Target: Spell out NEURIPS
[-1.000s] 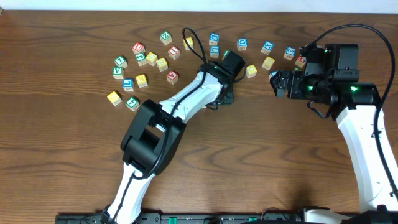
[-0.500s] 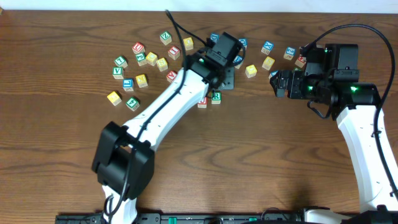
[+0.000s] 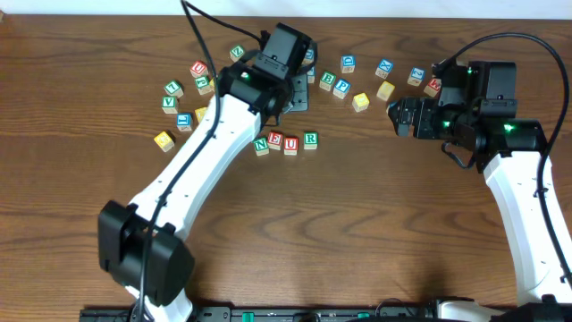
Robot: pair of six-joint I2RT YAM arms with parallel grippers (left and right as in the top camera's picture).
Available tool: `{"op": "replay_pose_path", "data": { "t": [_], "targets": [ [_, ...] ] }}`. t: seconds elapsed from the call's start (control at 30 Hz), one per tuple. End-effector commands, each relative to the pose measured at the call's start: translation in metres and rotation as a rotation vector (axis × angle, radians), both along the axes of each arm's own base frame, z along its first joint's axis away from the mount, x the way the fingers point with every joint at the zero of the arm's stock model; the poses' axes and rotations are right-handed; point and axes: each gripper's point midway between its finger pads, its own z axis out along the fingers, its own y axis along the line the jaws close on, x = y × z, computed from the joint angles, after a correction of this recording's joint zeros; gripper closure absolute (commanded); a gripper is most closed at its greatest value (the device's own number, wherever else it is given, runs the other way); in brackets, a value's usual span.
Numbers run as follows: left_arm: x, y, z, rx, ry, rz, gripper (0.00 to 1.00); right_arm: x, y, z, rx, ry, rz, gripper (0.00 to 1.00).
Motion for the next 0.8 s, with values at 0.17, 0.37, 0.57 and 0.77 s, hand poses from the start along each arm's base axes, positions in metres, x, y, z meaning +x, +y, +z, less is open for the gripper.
{"op": "replay_pose_path", "data": {
  "t": [0.17,0.37,0.57,0.77],
  "targets": [
    [0.001,0.033,0.044,0.009,-0.084,0.038,0.50,0.008,0.004,0.008,0.021,-0.025,-0.004,0.03],
    [0.001,0.062,0.048,0.020,-0.067,0.094,0.50,0.010,0.017,0.015,0.082,-0.047,0.045,0.05],
    [0.002,0.088,0.052,0.030,-0.061,0.142,0.50,0.011,0.030,0.020,0.096,-0.061,0.063,0.05],
    [0.002,0.108,0.051,0.048,-0.045,0.170,0.50,0.012,0.039,0.028,0.063,-0.076,0.063,0.04]
  ]
}}
